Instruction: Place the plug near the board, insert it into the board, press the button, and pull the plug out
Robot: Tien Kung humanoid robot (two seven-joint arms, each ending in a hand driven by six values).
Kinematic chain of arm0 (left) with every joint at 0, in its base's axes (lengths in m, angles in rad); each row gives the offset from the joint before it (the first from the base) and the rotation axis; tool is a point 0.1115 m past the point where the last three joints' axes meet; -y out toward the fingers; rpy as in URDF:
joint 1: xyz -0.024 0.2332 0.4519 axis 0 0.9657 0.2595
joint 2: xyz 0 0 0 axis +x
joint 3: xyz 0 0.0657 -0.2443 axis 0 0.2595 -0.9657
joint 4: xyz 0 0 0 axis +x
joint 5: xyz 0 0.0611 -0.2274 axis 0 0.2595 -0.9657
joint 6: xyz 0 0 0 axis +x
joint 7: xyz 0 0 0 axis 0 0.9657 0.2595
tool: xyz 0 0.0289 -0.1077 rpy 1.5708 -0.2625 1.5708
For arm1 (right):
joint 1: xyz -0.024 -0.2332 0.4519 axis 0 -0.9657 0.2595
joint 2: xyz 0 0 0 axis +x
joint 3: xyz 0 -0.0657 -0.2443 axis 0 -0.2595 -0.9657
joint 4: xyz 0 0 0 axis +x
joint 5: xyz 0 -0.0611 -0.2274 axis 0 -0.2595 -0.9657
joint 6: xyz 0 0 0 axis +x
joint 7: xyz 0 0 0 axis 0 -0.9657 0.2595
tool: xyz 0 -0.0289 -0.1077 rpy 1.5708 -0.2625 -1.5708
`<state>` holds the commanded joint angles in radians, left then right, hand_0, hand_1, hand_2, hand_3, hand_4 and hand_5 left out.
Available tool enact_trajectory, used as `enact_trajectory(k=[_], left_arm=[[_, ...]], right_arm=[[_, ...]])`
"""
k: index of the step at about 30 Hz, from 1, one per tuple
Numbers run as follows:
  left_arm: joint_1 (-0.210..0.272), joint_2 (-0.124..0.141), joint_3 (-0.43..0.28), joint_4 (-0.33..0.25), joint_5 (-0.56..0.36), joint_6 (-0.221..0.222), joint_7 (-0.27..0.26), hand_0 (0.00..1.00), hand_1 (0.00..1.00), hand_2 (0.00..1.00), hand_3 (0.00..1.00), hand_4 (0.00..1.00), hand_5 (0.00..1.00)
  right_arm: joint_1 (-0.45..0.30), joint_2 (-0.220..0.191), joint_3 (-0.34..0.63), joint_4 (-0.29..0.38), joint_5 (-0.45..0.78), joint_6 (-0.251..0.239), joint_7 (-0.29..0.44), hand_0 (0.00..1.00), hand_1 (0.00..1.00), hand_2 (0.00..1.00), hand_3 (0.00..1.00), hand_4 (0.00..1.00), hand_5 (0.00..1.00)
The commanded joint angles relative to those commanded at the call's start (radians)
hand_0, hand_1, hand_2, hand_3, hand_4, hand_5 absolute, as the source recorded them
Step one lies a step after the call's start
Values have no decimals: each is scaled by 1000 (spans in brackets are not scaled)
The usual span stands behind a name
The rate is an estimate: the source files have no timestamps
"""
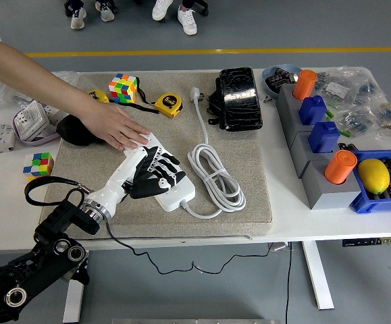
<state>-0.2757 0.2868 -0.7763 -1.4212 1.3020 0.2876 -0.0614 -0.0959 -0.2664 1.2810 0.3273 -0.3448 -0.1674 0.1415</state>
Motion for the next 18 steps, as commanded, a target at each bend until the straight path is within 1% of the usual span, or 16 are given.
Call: enact_trajectory(k=[4,6,7,8,12,13,14,15,17,18], left_arm=[[2,3,-1,-3,6,-5,9,360,414,494,510,811,337],[4,5,-9,-14,31,-25,36,360,414,494,510,811,337],[6,7,-14,-20,47,-39,57,229,256,321,614,826,323],[7,9,-23,-32,70,-59,83,229,256,321,614,826,323],[12,20,-55,-85,181,-161,215,229,256,321,614,826,323],[12,25,-65,-107,212,-194,251,103,85,159,816,726,155],[13,30,-73,-132,248,-243,301,103,85,159,816,726,155],[13,34,-77,-148,266,-279,340,103,85,159,816,726,155],[12,42,-83,-179,283,-348,415,103,85,159,816,726,155],[12,46,-84,-193,284,-386,461,103,85,159,816,726,155]], right_arm=[[0,0,-3,1,0,0,0,550,583,539,508,843,358],[1,0,-4,1,0,0,0,550,583,539,508,843,358],[1,-1,-5,1,0,0,0,550,582,539,508,843,359],[0,-2,-6,1,0,0,0,550,582,539,508,843,359],[0,-4,-10,1,1,0,0,550,582,539,508,843,359],[1,-4,-10,1,1,0,0,551,582,538,508,843,360],[0,-4,-10,1,1,0,0,551,582,538,508,843,360],[0,-4,-10,1,1,0,0,551,582,538,508,843,360],[1,-4,-11,1,1,0,-1,551,582,538,508,843,360],[0,-5,-12,1,2,1,0,551,582,538,508,843,360]])
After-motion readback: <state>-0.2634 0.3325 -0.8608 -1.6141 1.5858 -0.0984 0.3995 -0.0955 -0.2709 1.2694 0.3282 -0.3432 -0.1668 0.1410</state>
